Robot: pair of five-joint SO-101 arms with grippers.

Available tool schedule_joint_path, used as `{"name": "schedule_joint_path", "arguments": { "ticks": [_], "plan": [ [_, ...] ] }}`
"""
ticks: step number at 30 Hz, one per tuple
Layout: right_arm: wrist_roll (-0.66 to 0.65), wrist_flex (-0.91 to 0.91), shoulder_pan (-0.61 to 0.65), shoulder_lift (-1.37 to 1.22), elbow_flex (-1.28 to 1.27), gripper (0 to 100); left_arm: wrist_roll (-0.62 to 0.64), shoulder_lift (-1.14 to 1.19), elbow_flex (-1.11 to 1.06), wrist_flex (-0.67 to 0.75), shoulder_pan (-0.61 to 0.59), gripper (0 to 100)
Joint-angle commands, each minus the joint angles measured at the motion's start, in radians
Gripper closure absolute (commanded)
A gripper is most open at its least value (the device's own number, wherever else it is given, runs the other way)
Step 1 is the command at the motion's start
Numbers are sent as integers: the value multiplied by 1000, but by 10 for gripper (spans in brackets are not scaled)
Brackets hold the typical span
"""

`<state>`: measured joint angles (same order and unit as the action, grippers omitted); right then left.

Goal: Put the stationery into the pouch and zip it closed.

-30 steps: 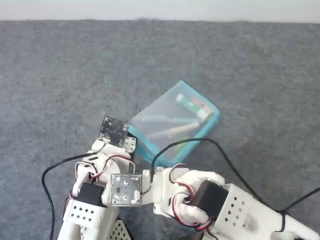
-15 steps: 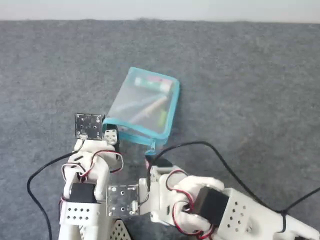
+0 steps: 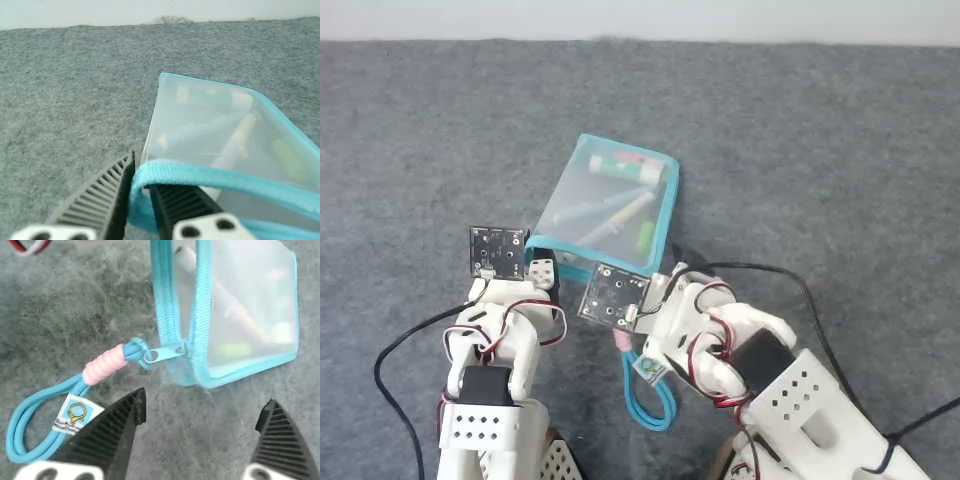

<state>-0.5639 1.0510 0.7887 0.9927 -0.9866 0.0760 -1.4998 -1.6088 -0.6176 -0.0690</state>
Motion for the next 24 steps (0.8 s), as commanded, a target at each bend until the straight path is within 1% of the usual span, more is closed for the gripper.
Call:
{"name": "schedule_joint_path", "arguments": {
  "ticks": [1,4,11,15,20,24],
  "plan": [
    [-17,-42,-10,21,2,656,9,3,74,38,-9,988],
    [-17,-74,-13,8,-17,656,9,3,74,38,-9,988],
    [-17,-194,-16,-170,-14,656,9,3,71,37,-9,988],
    [-17,-237,-18,-209,-12,656,9,3,71,37,-9,988],
    [-18,-289,-68,-223,-9,656,9,3,70,37,-9,988],
    [-20,-297,-101,-257,31,656,9,3,70,37,-9,988]
  ]
}}
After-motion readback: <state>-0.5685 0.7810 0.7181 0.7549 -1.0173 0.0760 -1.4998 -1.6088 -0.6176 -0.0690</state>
